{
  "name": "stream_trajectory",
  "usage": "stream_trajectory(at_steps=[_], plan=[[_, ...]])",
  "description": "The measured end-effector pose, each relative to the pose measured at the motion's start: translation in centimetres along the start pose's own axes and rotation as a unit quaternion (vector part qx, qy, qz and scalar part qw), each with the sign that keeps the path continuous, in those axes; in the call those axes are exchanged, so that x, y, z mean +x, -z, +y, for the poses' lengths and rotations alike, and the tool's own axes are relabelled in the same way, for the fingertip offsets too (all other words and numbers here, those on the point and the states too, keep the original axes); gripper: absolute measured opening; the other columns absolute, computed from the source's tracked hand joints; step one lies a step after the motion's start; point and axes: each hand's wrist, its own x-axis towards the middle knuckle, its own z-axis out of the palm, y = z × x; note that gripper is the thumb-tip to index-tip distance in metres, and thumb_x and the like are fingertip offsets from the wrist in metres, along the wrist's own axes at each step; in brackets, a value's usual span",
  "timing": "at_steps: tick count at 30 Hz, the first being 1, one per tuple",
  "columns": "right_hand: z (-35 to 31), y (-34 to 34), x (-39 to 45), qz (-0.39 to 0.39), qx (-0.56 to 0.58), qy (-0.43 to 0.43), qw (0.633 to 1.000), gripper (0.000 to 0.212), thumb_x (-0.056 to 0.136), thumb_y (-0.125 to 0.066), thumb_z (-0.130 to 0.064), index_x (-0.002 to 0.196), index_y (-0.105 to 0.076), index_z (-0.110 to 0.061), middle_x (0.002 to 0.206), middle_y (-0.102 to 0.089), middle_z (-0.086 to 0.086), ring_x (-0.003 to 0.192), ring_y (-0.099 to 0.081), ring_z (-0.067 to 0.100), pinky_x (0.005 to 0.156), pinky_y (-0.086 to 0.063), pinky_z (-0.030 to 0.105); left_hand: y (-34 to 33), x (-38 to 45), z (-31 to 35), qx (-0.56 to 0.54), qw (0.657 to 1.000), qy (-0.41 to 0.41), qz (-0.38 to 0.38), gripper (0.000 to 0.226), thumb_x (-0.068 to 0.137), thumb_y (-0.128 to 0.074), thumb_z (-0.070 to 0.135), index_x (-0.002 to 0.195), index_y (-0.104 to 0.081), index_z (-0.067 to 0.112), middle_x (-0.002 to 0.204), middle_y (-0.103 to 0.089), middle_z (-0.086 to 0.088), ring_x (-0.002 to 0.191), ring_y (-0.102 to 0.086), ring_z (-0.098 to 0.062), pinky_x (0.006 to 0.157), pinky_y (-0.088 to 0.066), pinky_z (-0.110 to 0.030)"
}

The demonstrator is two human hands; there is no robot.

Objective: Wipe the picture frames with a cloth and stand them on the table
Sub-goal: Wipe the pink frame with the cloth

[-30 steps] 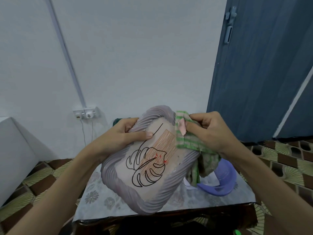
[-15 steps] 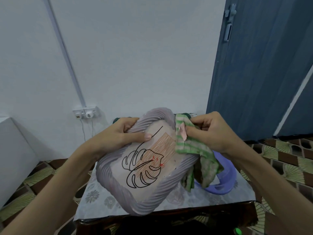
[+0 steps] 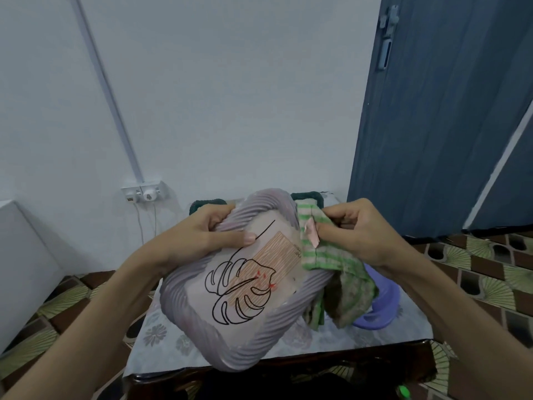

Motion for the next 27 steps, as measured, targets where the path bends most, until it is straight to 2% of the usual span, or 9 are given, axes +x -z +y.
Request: stream_trajectory(at_steps=[6,10,12,14,16,19,22,25,27], plan=[[0.9,-0.6,0.4,0.043,0.051,0.012,0.998,0.092,0.058,-0.074,-0.062,0.084,-0.054,0.024,0.07,-0.046,0.046,0.074,-0.044,0.023,0.064,-0.034,0.035,0.1,0.0,0.0,-0.006,1.0,-0.02,-0.008,0.011,0.073,-0.066,0.012,0.081,-0.071,0.018,0.074,-0.072,-0.006,0.063,-0.069,-0.016,0.054,-0.053,-0.021],[1.0,-0.3,-0.6,-0.052,-0.002,-0.019,0.998,0.037,0.08,-0.067,-0.025,0.096,-0.062,0.008,0.087,-0.06,0.031,0.075,-0.056,0.024,0.07,-0.05,0.036,0.7,-0.2,-0.7,0.008,1.0,-0.011,0.0,0.034,0.066,-0.075,0.023,0.091,-0.064,0.001,0.077,-0.07,-0.012,0.065,-0.068,-0.02,0.056,-0.055,-0.025],[1.5,-0.8,-0.4,-0.001,-0.081,0.003,0.997,0.031,0.084,-0.062,-0.02,0.087,-0.059,0.011,0.074,-0.056,0.03,0.063,-0.049,0.028,0.061,-0.046,0.041,0.4,-0.1,-0.9,0.038,0.999,-0.014,0.015,0.031,0.069,-0.074,0.022,0.09,-0.063,0.002,0.075,-0.069,-0.011,0.064,-0.067,-0.02,0.056,-0.055,-0.027],[1.9,-1.8,0.2,0.09,-0.13,0.02,0.987,0.031,0.09,-0.056,-0.012,0.068,-0.054,0.01,0.051,-0.042,0.009,0.047,-0.034,0.011,0.047,-0.03,0.027,-0.3,0.2,-0.7,0.067,0.997,-0.022,0.022,0.029,0.071,-0.069,0.023,0.091,-0.063,0.003,0.077,-0.069,-0.013,0.066,-0.068,-0.021,0.058,-0.055,-0.029],[1.4,-2.6,0.7,0.164,-0.141,0.031,0.976,0.042,0.092,-0.051,-0.008,0.052,-0.041,-0.001,0.04,-0.028,-0.01,0.038,-0.025,0.007,0.042,-0.019,0.016,-0.8,0.4,-0.6,0.068,0.997,-0.038,0.016,0.025,0.073,-0.067,0.021,0.092,-0.065,0.005,0.08,-0.07,-0.011,0.069,-0.068,-0.02,0.059,-0.056,-0.028],[1.0,-1.8,0.6,0.116,-0.102,0.028,0.988,0.039,0.094,-0.048,-0.008,0.057,-0.045,0.001,0.045,-0.031,-0.012,0.042,-0.026,0.003,0.043,-0.02,0.015,-0.4,0.3,-0.6,0.023,0.999,-0.044,0.011,0.009,0.074,-0.074,0.011,0.081,-0.072,0.016,0.076,-0.072,-0.004,0.066,-0.069,-0.016,0.056,-0.054,-0.022],[0.9,-0.7,0.0,-0.001,-0.026,-0.018,1.0,0.027,0.094,-0.049,-0.014,0.084,-0.059,0.009,0.068,-0.047,0.008,0.064,-0.038,0.017,0.058,-0.031,0.028,0.0,-0.1,-0.7,0.005,0.999,-0.045,0.007,0.009,0.075,-0.075,0.01,0.083,-0.07,0.013,0.076,-0.072,-0.006,0.066,-0.069,-0.017,0.055,-0.053,-0.022],[0.9,-0.9,0.0,0.028,0.065,-0.076,0.995,0.029,0.092,-0.052,-0.015,0.076,-0.059,0.007,0.065,-0.048,0.008,0.061,-0.041,0.021,0.058,-0.033,0.029,-0.3,0.0,-0.9,0.051,0.997,-0.05,0.01,0.039,0.067,-0.075,0.032,0.091,-0.066,0.003,0.081,-0.071,-0.017,0.071,-0.069,-0.023,0.059,-0.055,-0.029],[0.8,-0.8,0.2,0.039,0.141,-0.135,0.98,0.028,0.09,-0.055,-0.023,0.072,-0.063,-0.002,0.061,-0.059,0.007,0.055,-0.054,0.018,0.058,-0.045,0.027,-0.8,0.1,-0.5,0.075,0.996,-0.057,0.005,0.049,0.065,-0.073,0.038,0.093,-0.063,-0.001,0.083,-0.068,-0.024,0.071,-0.067,-0.023,0.061,-0.054,-0.033]])
